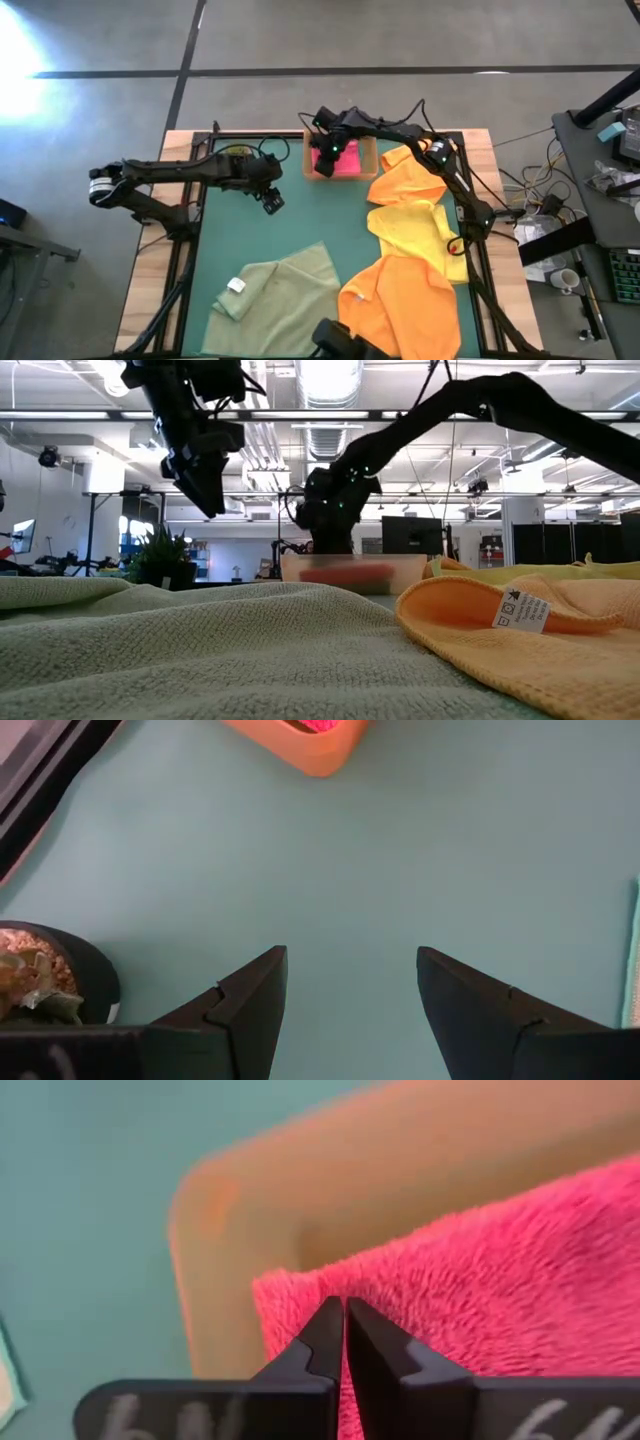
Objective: Fold microfiber towels
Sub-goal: Stack the pink microfiber towel on top of the blue microfiber towel in the orange bin, then fold the green microfiber towel
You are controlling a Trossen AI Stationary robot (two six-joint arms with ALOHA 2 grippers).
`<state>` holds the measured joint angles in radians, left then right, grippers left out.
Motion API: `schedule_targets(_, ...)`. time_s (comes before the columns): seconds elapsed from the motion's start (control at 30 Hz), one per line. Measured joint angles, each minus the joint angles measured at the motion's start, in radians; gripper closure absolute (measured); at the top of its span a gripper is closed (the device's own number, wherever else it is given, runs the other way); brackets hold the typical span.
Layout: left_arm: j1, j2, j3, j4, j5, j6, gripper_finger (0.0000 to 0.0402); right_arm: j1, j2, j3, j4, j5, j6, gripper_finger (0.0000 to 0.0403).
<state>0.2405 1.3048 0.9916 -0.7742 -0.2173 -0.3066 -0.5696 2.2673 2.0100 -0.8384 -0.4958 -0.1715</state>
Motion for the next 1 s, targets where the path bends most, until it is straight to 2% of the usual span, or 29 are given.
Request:
schedule_targets(0.23,-0.021,-0.004,0.0,-0.005,0.005,-0.052,0.0194,-0.013,-0.096,0.042,-0.088,0.069,-0.063,0.0394)
schedule_targets(0.5,-0.144,-0.029,-0.025,-0.046,0.044,-0.178,0.0194,0.006,-0.252,-0.035,-0.205,0.071,-0.187,0.0394)
schedule_targets(0.63,-0.23,-0.044,-0.073,-0.057,0.086,-0.298,0.0194,0.025,-0.358,-0.175,-0.197,0.07,-0.215,0.0394)
schedule_targets(0.73,-0.301,-0.051,-0.096,-0.064,0.16,-0.405,0.0194,0.047,-0.457,-0.309,-0.169,0.07,-0.233,0.0394)
schedule_targets(1.0,-0.525,-0.069,-0.136,-0.119,0.331,-0.712,0.0194,0.108,-0.672,-0.621,0.038,0.07,-0.206,0.0394)
